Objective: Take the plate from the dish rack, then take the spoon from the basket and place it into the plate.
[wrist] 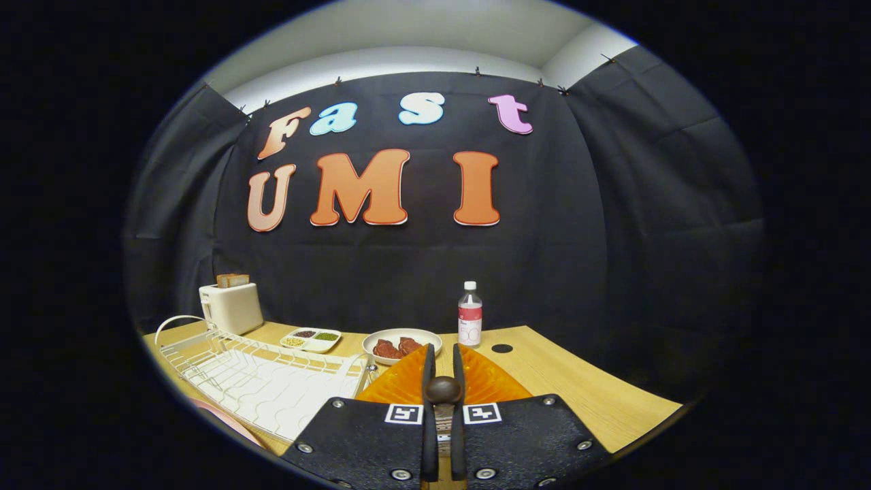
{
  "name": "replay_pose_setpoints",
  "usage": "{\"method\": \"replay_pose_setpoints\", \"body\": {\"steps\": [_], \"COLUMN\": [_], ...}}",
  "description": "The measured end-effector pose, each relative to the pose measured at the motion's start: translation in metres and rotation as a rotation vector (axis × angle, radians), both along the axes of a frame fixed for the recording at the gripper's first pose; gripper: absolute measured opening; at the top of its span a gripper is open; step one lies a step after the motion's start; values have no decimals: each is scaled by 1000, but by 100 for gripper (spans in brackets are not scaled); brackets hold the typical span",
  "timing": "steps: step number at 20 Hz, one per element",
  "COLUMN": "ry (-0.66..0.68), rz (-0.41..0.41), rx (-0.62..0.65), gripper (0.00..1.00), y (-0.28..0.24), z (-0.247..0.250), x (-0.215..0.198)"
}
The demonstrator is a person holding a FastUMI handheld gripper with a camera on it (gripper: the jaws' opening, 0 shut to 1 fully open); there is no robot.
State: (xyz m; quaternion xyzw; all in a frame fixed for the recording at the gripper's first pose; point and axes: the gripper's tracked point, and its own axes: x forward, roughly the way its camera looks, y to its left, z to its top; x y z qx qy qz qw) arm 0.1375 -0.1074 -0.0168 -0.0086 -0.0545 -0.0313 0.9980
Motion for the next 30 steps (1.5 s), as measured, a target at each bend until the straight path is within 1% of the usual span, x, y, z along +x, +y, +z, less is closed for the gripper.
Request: {"method": "replay_pose_setpoints", "body": {"steps": [3,8,10,14,18,20,23,27,30], "ry": [-35,-53,-44,8,13,17,20,56,102], "rz": [13,81,102,200,276,291,297,248,229], "rx": [-24,-49,-68,-71,-98,-104,-52,-7,76], "gripper": [7,7,7,7,7,7,7,7,7], "y": [16,73,98,162,223,242,258,258,259], "z": [27,43,36,2,-35,-48,-62,-86,-100], "x": [-34,-99,-122,-160,-186,-191,-188,-175,-164]}}
